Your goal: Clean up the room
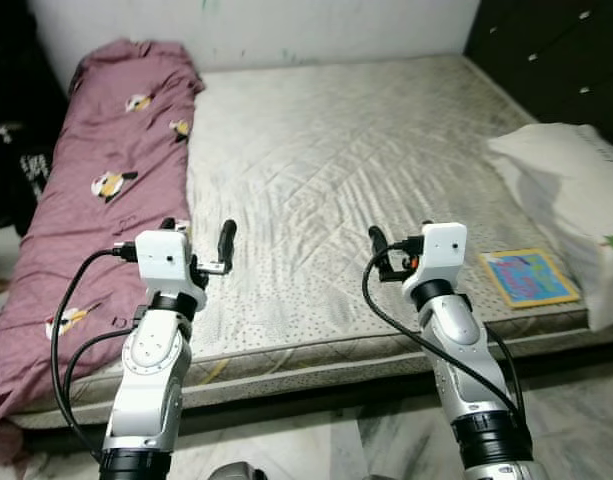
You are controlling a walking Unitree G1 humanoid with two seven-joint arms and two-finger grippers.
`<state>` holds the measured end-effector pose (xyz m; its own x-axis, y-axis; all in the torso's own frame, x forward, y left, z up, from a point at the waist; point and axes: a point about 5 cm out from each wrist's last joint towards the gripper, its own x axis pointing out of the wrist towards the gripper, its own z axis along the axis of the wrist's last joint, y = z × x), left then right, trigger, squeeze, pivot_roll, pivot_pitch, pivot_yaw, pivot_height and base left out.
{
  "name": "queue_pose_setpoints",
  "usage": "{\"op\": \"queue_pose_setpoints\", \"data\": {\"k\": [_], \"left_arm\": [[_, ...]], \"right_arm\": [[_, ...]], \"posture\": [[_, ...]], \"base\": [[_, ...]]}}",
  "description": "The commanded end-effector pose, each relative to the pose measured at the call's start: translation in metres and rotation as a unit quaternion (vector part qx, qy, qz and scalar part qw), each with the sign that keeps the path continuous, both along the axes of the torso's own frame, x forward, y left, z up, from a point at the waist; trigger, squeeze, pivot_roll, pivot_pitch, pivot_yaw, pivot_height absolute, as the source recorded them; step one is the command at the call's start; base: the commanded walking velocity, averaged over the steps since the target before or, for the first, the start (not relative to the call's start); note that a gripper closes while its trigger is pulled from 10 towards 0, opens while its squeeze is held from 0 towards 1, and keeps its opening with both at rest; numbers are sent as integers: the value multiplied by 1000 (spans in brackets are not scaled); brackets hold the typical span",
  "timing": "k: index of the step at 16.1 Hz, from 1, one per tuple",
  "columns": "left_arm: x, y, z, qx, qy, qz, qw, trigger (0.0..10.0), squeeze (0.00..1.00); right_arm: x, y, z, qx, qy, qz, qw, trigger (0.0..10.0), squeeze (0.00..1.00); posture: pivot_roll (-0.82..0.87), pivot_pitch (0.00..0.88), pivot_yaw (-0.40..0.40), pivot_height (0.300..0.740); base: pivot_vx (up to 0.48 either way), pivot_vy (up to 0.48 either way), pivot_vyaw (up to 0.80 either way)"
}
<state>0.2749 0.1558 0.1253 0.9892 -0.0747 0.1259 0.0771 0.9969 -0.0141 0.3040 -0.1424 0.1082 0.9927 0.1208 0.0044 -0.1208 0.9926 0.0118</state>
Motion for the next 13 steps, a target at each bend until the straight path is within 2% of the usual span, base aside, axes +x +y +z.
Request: {"op": "queue_pose_setpoints", "data": {"k": [1,6,10,13], "left_arm": [[0,1,2,-1,-3,1,1000,10000,0],[0,2,2,0,1,3,1000,10000,0],[1,5,-2,9,15,30,999,10000,0],[2,5,-4,4,22,28,999,10000,0]], "right_arm": [[2,1,3,0,-1,0,1000,10000,0],[2,1,4,-1,-3,-1,1000,10000,0],[2,3,5,-3,-6,1,1000,10000,0],[2,2,4,-2,-4,0,1000,10000,0]], "posture": [[-16,45,22,740],[-18,49,23,740],[-14,50,24,740],[-14,51,23,740]], "base": [[292,0,0],[274,0,0],[0,0,0],[0,0,0]]}}
